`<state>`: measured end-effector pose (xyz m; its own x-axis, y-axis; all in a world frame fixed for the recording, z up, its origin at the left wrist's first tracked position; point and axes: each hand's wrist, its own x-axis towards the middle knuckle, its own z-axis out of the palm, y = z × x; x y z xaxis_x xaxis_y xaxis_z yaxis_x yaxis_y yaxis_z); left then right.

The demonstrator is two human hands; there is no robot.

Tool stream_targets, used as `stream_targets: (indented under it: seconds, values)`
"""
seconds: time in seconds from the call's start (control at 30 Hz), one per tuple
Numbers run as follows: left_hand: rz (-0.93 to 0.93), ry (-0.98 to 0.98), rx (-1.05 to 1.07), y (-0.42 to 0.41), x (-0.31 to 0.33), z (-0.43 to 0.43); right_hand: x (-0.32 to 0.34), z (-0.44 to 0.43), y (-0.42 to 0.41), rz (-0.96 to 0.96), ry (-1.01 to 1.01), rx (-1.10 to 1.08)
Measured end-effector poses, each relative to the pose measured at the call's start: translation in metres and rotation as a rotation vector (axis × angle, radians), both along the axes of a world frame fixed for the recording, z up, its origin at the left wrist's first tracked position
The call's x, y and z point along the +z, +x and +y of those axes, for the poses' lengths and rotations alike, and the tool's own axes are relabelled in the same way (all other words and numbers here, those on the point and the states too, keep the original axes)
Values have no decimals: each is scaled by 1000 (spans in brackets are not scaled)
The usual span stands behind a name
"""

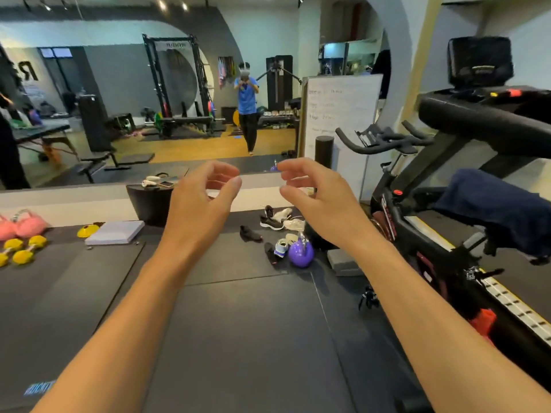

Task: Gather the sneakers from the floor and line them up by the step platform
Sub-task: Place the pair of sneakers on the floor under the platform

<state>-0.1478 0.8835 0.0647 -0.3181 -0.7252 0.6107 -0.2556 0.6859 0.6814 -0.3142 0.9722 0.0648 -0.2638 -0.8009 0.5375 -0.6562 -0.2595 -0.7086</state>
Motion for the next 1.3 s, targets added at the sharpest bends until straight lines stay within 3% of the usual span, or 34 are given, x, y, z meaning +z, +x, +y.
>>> stream_targets:
  seconds: [0.4, 0.83, 1.03, 1.3]
  values:
    - [-43, 53, 5, -92, -29, -277, -31, -281, -84, 20, 73, 4]
    - [-88, 192, -113, -224, -66, -589, -63, -569, -189, -53, 184, -136]
    - [-120, 237, -127, -296, -115, -723, -123, -696, -269, -131, 237, -176]
    - [-208, 450, -157, -400, -232, -878, -241, -862, -360, -285, 439, -217]
